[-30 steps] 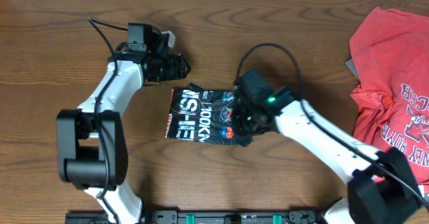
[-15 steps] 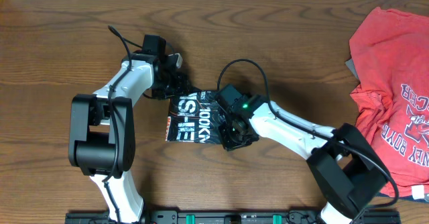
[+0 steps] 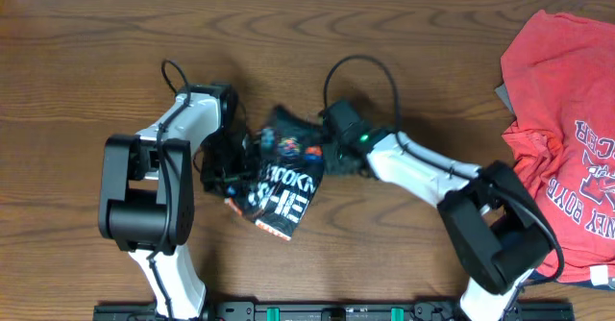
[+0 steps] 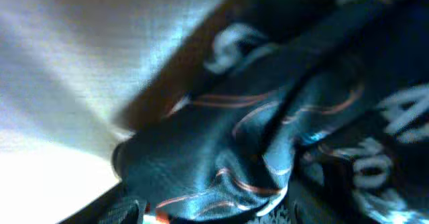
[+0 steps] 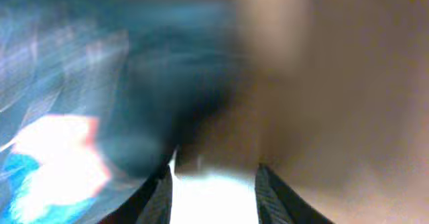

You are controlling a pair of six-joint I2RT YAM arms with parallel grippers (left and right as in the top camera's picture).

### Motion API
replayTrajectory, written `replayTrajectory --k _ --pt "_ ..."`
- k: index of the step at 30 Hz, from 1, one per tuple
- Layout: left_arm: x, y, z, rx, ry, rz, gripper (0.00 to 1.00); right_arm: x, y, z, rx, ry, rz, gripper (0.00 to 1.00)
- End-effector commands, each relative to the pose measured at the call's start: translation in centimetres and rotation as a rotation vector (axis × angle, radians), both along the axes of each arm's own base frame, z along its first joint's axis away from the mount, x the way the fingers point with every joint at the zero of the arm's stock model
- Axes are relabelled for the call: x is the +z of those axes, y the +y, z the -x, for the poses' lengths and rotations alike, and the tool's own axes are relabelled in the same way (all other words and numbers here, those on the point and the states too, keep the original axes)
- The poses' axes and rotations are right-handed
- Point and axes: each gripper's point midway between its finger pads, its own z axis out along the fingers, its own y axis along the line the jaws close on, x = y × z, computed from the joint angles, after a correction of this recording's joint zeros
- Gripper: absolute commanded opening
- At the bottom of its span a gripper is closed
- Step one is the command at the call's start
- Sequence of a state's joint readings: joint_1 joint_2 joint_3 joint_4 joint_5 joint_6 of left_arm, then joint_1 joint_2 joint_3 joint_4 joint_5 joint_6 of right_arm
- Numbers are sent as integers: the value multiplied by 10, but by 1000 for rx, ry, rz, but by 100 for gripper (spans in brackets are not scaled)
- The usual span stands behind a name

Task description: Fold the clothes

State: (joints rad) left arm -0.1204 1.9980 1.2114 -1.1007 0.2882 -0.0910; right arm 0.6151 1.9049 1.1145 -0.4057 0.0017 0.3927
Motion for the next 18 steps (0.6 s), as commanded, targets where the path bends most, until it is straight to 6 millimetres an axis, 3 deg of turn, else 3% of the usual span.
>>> replayTrajectory --k 1,4,8,10,11,16,18 --pt "-4 2 13 2 62 -8 68 1 -7 -14 43 -27 0 42" --pt "3 4 4 14 12 -2 71 1 -9 -8 46 23 -18 46" --pt "26 11 -27 62 -135 -4 78 -7 -28 10 31 98 62 50" --pt "38 15 -46 96 -234 -2 85 -10 -36 17 26 126 96 51" --pt "43 17 -55 110 -285 0 98 -11 -39 19 24 137 110 52" --pt "63 19 -97 124 -504 25 98 -12 -43 25 19 160 126 51" --pt "65 8 -106 62 -554 87 98 -12 -43 25 9 162 123 51"
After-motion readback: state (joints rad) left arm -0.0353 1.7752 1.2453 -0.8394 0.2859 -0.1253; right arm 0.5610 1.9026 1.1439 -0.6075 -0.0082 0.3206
